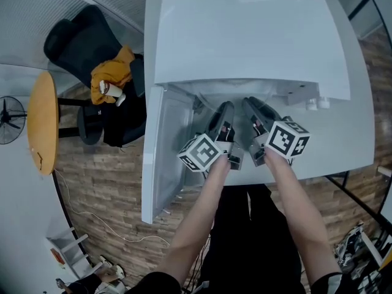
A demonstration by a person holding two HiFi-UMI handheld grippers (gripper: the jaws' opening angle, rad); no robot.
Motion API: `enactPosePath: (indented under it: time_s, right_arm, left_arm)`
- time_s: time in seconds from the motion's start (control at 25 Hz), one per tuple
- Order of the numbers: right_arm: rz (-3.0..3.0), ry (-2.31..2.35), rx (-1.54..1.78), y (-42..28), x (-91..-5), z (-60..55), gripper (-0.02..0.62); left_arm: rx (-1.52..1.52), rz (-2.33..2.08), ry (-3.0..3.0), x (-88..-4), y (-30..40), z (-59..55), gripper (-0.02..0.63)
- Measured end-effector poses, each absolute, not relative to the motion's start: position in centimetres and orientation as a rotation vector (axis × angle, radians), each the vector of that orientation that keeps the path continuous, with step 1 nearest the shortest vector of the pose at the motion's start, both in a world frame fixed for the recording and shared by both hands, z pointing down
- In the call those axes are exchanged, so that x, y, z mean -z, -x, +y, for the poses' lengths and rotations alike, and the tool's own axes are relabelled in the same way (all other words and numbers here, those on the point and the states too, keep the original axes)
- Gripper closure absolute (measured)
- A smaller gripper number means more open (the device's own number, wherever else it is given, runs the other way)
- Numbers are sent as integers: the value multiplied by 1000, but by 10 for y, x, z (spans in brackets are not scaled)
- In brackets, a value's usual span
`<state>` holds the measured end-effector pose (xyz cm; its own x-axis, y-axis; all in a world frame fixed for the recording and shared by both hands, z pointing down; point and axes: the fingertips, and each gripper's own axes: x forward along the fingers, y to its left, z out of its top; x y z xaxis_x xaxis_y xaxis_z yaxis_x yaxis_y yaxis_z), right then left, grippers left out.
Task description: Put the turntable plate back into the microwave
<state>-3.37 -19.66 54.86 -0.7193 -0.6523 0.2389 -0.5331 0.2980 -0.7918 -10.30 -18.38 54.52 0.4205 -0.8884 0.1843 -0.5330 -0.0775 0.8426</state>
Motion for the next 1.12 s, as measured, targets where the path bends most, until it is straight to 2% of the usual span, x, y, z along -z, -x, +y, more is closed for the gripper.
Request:
enactPosePath:
  time_s: [1.12]
  right_arm:
    - [2345,1200,1452,29,-568,-248,459]
  left_arm:
    - [450,-1202,-1705,-568,97,-235,509]
